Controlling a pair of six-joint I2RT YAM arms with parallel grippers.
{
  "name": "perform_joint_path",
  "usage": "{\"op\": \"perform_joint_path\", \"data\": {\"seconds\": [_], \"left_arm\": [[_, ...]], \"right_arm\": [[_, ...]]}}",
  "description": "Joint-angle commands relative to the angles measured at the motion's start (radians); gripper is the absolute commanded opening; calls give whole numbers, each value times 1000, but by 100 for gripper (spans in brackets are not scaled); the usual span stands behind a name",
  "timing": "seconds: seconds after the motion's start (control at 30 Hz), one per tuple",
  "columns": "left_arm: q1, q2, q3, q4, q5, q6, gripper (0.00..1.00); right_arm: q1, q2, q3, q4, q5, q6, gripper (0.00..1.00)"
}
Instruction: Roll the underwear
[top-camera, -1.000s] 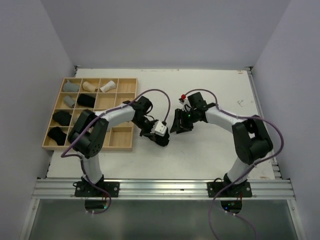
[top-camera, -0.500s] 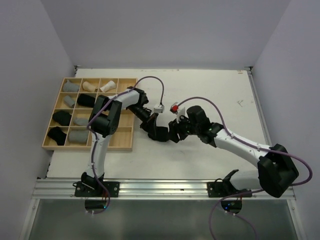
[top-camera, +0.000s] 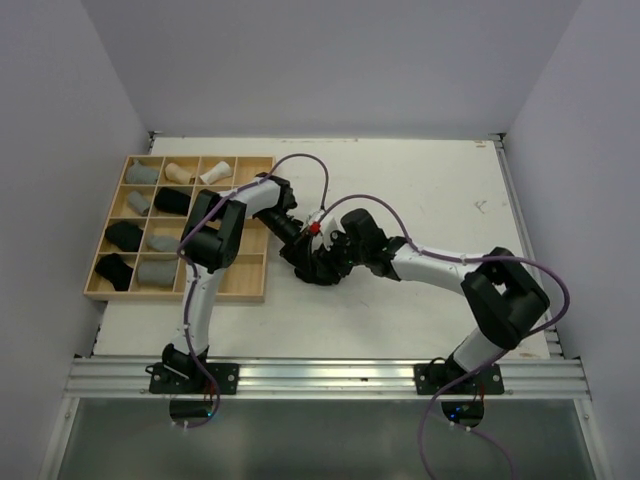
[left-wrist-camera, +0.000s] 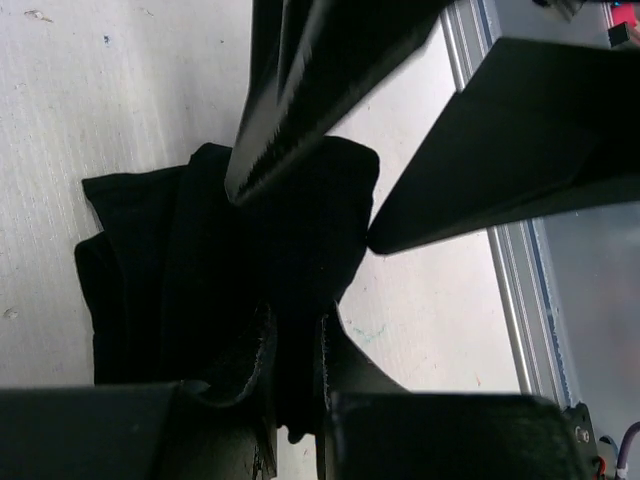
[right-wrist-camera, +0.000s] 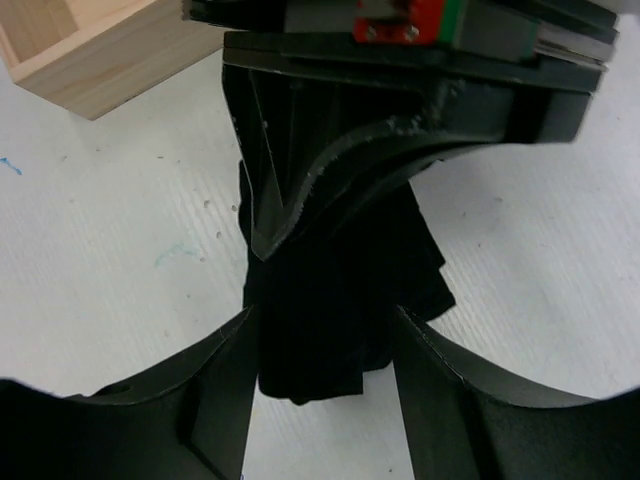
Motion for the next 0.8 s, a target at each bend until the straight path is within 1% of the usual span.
{"op": "perform_joint_path", "data": {"seconds": [0.0,0.1,0.3,0.37,0.47,0.5,0.53,0.57,0.6,0.73,0.77], "left_arm": [[3,93,-19,71,-255,7,11],[6,93,-19,79,-258,-5,13],[9,95,-24,89,-263,-15,15],[9,93,-24,93,-261,-15,16],[11,87,-25,102,-250,-21,22],[12,76,-27,109,-244,-33,28],[14,67,-30,120,-238,-39,32],[20,57,-39,144,-223,-45,37],[24,29,-42,157,-214,-56,39],[54,-61,-50,211,-154,-87,46],[72,-86,-56,230,-119,-87,48]], "right_arm": [[11,50,52,46,-62,-56,57],[16,88,59,39,-88,-33,56],[18,82,32,36,-130,-11,56],[19,99,21,46,-122,-10,54],[19,148,45,28,-128,1,25],[19,160,55,19,-137,1,13],[19,174,68,10,-141,3,10],[19,197,75,-1,-141,13,6],[19,213,82,-36,-144,23,1],[5,257,111,-113,-166,102,0],[-8,265,113,-133,-180,143,0]]}}
